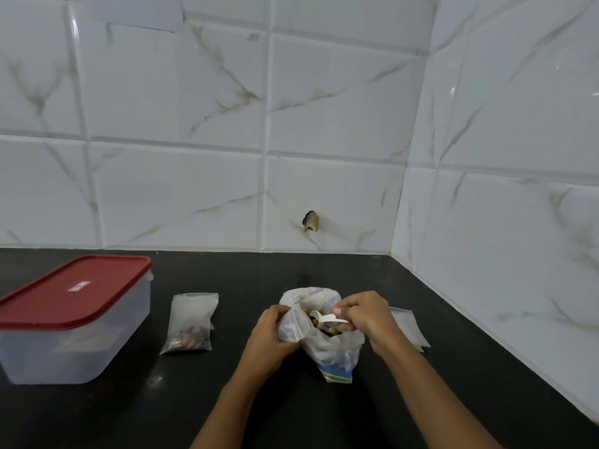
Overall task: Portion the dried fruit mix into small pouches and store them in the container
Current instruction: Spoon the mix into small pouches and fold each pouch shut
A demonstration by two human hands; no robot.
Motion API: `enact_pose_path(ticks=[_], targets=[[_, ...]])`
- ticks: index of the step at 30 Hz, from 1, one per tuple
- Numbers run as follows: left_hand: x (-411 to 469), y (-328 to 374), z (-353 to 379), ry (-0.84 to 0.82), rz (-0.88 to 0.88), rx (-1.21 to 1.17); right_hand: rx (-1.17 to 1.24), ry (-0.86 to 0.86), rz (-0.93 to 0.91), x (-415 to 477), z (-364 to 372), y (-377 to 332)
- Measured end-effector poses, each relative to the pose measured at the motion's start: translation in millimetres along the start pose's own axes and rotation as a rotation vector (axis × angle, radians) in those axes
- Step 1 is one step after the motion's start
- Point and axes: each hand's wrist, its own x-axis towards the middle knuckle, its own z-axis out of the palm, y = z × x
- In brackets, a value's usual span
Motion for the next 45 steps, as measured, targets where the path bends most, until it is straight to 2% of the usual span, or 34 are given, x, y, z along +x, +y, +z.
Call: enact_pose_path(ticks=[6, 10, 14, 17, 19, 21, 24, 26, 33, 39, 45], targets=[[-0.3, 0.2, -0.9, -0.002, 0.003, 0.014, 0.156, 0.026, 0.226, 7.8, -1.7, 10.3], [0.0, 2.4, -1.1, 0.003, 0.02, 0.031, 0.408, 0.014, 0.348, 11.8, -4.1, 17.0], [2.0, 2.0, -0.6, 0.01, -0.005, 0.013, 0.384, 0.018, 0.325, 10.9, -4.2, 21.7], [2.8, 0.2, -0.4, 0.0, -0.011, 0.037, 0.111, 0.02, 0.111, 7.1, -3.1, 21.2], [2.9, 0.6, -0.9, -0.011, -0.003, 0.062, 0.031, -0.023, 0.049, 6.4, -1.8, 17.7], [2.5, 1.9, -1.0, -0.015, 0.003, 0.082, 0.109, -0.021, 0.126, 8.0, -3.4, 14.5], [1.8, 2.8, -1.1, -0.019, 0.009, 0.075, 0.366, -0.01, 0.292, 6.7, -5.5, 15.0], [1.9, 2.8, -1.1, -0.015, 0.007, 0.051, 0.437, -0.013, 0.327, 3.5, -7.9, 15.1], [3.4, -0.5, 1.3, -0.001, -0.003, -0.001, 0.516, 0.019, 0.267, -10.9, -24.0, 12.5], [1.6, -1.1, 0.8, -0.003, -0.02, -0.036, 0.524, -0.031, 0.09, -23.9, -29.2, 1.0], [0.6, 3.7, -0.3, 0.022, -0.004, -0.097, 0.21, -0.03, -0.185, -42.9, -14.8, -13.3]])
